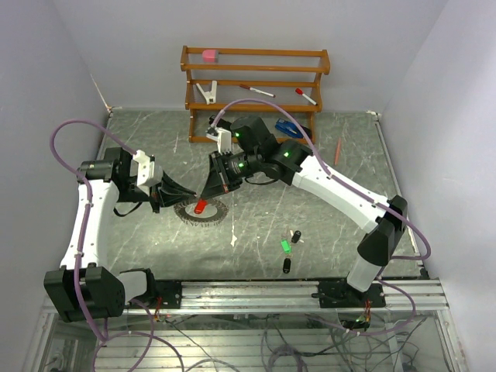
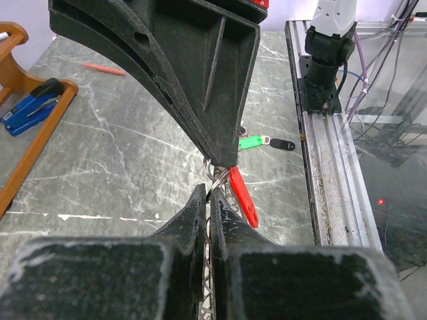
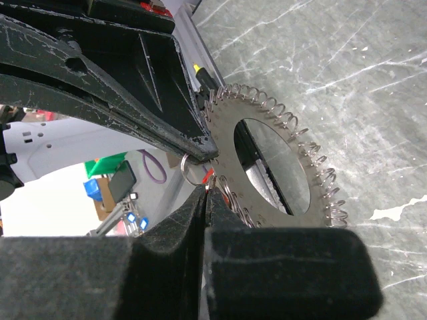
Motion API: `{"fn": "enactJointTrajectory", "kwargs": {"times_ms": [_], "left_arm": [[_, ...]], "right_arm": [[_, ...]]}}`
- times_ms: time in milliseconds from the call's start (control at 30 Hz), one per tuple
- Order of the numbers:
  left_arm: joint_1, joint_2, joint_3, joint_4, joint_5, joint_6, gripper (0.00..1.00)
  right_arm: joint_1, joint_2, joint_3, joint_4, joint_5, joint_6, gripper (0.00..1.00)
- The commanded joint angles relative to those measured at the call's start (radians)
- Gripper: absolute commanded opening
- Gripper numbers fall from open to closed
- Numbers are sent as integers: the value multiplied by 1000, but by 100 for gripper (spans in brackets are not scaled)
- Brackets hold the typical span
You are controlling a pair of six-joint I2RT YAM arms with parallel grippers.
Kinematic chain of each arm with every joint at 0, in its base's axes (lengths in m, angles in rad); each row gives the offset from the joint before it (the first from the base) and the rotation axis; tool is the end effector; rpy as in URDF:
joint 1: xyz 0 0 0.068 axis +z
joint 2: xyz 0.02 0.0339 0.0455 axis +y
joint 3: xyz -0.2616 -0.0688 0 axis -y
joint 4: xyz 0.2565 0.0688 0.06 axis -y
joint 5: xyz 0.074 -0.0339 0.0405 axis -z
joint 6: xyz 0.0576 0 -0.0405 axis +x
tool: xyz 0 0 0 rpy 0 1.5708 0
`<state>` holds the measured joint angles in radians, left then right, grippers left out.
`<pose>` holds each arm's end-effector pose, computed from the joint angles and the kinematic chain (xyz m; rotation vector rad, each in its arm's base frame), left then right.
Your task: Put the keys on the keyring
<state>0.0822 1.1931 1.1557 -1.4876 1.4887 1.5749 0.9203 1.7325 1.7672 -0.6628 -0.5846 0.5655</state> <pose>0.1898 -0.0420 0.3284 1.2293 1.2743 -1.0723 0.2261 0.3496 0.3688 -0.8041 2.3508 1.3909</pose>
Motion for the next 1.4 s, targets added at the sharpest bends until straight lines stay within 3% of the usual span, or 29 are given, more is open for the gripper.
{"fn": "enactJointTrajectory", "kwargs": {"times_ms": [0,767,1133,1367], "left_arm": [[-1,-20,-5,-5,68,52,7],[-1,-33,-16,-5,27,114,7],[0,-20,-10,-5,46,107,7],[-2,-11,72,-1,99,-26,7]], "right_arm": [[11,-8,4,37,-23,50,0],[10,-66,-111,159,-68,157,0],[8,-67,-6,-66,5,76,0],[9,-89,83,-120,-13,71,0]]}}
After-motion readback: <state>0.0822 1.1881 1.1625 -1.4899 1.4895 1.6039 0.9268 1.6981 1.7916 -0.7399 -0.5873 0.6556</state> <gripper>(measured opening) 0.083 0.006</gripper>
